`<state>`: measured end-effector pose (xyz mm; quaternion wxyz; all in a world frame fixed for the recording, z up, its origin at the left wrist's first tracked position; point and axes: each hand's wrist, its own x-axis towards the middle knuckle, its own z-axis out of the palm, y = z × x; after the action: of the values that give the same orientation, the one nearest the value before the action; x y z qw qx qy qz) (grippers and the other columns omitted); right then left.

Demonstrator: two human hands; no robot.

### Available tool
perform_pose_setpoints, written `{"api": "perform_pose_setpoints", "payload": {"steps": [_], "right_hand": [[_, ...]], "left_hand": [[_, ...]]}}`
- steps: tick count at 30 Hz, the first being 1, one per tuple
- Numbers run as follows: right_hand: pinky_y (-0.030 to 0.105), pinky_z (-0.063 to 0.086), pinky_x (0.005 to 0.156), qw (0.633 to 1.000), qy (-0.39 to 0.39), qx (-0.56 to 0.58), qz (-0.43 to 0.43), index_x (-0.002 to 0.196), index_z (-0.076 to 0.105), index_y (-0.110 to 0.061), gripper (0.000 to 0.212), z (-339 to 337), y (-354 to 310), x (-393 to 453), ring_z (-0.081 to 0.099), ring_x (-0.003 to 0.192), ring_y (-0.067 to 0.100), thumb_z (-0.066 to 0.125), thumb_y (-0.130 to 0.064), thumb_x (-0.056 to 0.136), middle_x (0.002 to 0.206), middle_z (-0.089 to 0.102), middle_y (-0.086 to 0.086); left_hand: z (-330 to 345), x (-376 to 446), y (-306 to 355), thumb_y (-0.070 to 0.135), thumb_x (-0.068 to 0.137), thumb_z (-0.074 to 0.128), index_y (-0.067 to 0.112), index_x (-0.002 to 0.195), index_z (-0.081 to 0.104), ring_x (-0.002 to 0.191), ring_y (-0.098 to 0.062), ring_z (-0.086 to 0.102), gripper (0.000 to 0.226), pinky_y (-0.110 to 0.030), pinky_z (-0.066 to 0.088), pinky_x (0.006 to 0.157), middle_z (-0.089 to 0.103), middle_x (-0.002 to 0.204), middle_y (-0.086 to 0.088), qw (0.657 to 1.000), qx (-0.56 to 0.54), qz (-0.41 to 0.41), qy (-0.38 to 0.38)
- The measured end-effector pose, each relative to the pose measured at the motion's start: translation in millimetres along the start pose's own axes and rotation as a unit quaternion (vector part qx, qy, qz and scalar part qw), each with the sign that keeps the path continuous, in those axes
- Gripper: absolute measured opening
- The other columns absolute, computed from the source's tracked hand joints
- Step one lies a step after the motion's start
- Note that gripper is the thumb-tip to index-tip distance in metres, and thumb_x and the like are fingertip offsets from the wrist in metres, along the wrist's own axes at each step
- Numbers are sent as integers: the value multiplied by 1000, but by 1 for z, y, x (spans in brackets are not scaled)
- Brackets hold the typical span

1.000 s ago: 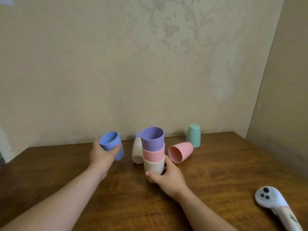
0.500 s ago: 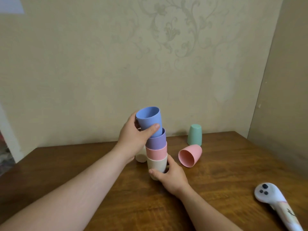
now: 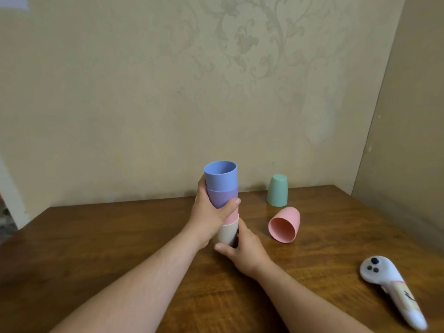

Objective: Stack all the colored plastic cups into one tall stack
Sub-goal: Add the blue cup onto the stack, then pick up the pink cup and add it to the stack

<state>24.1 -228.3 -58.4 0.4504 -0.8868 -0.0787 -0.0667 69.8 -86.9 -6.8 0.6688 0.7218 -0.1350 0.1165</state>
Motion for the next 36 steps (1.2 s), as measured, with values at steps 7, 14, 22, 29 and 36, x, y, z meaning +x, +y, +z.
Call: {"api": "perform_pose_setpoints", "payload": {"steps": [7,14,22,29,36], "right_hand": [[29,55,71,947,183,-263,-13,124,67,-41,34,-117,25,0,65,92,6,55,-38,92,99,67,-20],[52,49,105,839,-36,-542,6,157,11,-52,104,-167,82,6,32,143,38,77,-12,86,169,18,1],[26,52,79,988,52,-138,37,115,55,-47,68,-118,63,9,64,103,5,93,-52,59,112,66,-23],[21,49,68,979,159,39,119,108,57,-43,62,-72,67,2,65,91,1,90,-58,57,104,70,-20],[23,50,69,977,168,30,128,113,58,-40,65,-71,64,0,64,92,2,94,-55,60,105,69,-20]], "left_hand": [[3,2,-11,40,65,93,49,123,55,100,3,77,71,-25,58,85,79,115,18,1000,0,-7,12],[0,-7,-21,30,65,103,39,138,56,104,0,77,87,-34,64,88,78,117,27,999,31,-24,6],[-4,-19,-18,45,51,98,56,128,49,103,5,75,92,-34,63,87,74,116,32,998,35,-33,40],[-11,-18,4,46,46,103,45,152,36,106,9,73,125,-24,61,80,68,134,20,999,18,-16,21],[-4,-4,28,39,71,97,50,145,45,112,-5,73,91,-39,63,96,71,124,25,998,20,33,40]]}}
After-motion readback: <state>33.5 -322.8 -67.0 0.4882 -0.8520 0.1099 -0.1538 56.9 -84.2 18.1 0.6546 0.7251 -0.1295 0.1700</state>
